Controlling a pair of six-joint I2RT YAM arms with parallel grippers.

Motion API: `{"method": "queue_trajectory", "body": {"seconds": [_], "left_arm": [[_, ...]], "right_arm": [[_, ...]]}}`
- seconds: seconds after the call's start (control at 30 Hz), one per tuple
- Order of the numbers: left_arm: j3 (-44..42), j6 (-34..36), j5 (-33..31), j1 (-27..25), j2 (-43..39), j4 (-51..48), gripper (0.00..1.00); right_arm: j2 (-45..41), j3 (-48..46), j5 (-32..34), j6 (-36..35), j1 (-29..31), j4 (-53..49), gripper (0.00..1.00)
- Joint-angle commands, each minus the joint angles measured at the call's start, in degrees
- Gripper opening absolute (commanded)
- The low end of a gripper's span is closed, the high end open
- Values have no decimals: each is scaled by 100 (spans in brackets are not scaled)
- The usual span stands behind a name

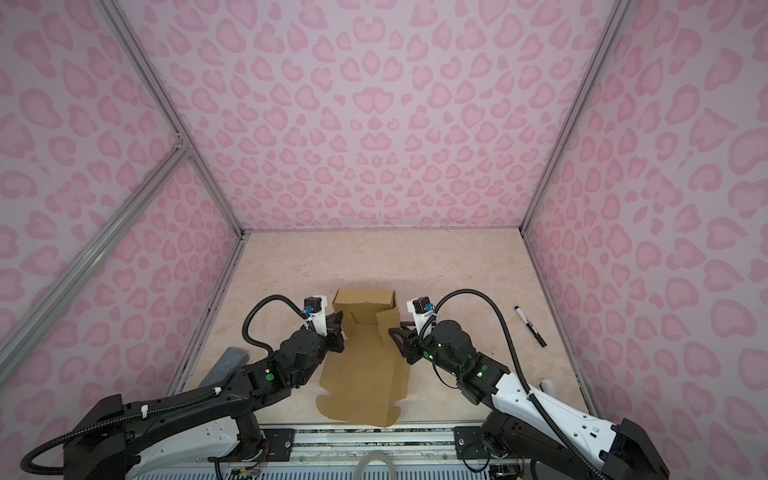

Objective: Fold the paper box

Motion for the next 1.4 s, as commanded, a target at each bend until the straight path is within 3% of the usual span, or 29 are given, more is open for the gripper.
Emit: {"method": "queue_trajectory", "body": {"seconds": [0.0,0.8,1.37], "left_arm": [[23,176,-205,-15,172,386,4],[-222,624,-869,-261,1398,1764,4],[-606,1011,-831,-270,2136,3179,4]], "right_arm": [[85,-25,776,-252,65,18,44],[961,-677,1775,-754,61,1633,44],[1654,-1195,1728,-877,-31,3156,57]]}}
